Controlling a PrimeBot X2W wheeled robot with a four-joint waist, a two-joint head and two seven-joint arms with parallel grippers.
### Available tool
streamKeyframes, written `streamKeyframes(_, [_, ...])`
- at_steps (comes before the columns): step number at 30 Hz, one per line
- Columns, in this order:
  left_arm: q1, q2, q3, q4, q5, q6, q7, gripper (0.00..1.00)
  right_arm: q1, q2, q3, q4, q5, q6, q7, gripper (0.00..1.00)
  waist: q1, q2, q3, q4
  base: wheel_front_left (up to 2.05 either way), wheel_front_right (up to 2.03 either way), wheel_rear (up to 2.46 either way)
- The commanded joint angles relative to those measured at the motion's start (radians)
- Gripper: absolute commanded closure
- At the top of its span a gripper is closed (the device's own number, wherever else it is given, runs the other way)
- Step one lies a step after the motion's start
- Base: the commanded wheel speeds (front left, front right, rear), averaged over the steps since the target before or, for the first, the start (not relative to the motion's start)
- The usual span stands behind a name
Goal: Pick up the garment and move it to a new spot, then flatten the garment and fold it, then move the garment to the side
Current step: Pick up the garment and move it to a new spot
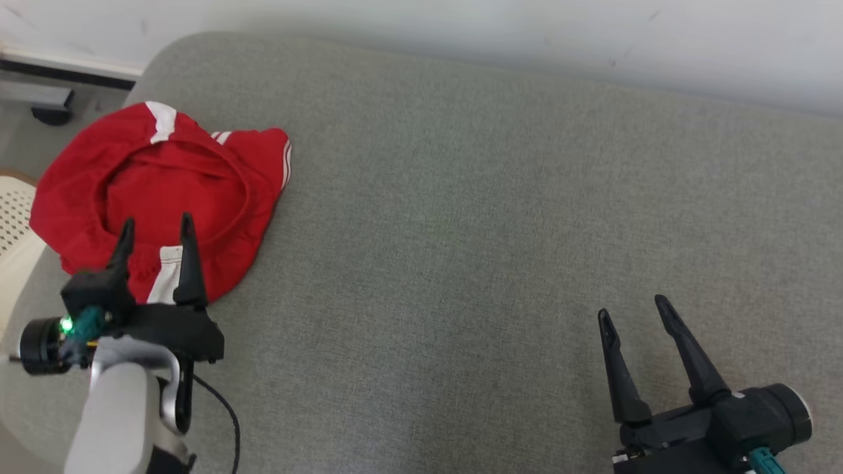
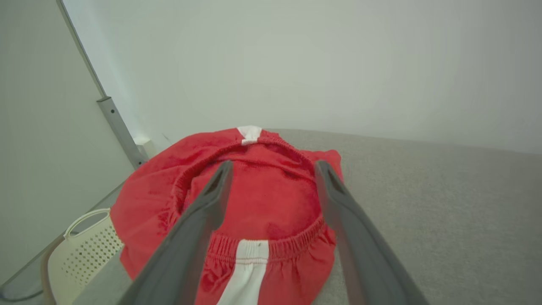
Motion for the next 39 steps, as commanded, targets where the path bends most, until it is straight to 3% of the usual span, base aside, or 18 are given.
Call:
streamKeyframes(1, [-0.030, 0.008, -0.003, 0.032, -0.011, -0.004, 0.002, 0.00, -0.009, -0.010, -0.004, -0.001, -0.010, -0.002, -0.001, 0.00, 0.0000, -0.0001, 0.053, -0.005, 0.00, 0.00, 0.00])
streamKeyframes(10, [-0.300, 0.074, -0.061, 0.331, -0.036, -0.030, 0.110, 0.00, -0.049, -0.039, -0.007, -0.006, -0.018, -0.002, -0.001, 0.00, 0.0000, -0.0001, 0.162, -0.006, 0.00, 0.00, 0.00])
streamKeyframes(29, [-0.471, 0.059, -0.199, 0.600, -0.057, -0.035, 0.147, 0.01, -0.102, -0.033, 0.001, 0.005, -0.006, -0.002, -0.001, 0.00, 0.0000, -0.0001, 0.217, -0.025, 0.00, 0.00, 0.00])
streamKeyframes(30, [-0.474, 0.058, -0.207, 0.601, -0.063, -0.035, 0.139, 0.63, -0.102, -0.031, 0.002, 0.007, -0.005, -0.002, -0.001, 0.00, 0.0000, -0.0001, 0.214, -0.027, 0.00, 0.00, 0.00])
streamKeyframes(31, [-0.473, 0.057, -0.216, 0.603, -0.070, -0.035, 0.131, 0.88, -0.101, -0.029, 0.002, 0.009, -0.004, -0.002, -0.001, 0.00, 0.0000, -0.0001, 0.210, -0.028, 0.00, 0.00, 0.00])
streamKeyframes(32, [-0.471, 0.055, -0.227, 0.604, -0.079, -0.035, 0.124, 1.00, -0.099, -0.027, 0.003, 0.011, -0.003, -0.002, -0.001, 0.00, 0.0000, -0.0001, 0.205, -0.030, 0.00, 0.00, 0.00])
streamKeyframes(39, [-0.439, 0.076, -0.261, 0.588, -0.131, -0.035, 0.053, 1.00, -0.086, -0.015, 0.008, 0.025, 0.009, -0.002, -0.001, 0.00, 0.0000, -0.0001, 0.149, -0.036, 0.00, 0.00, 0.00])
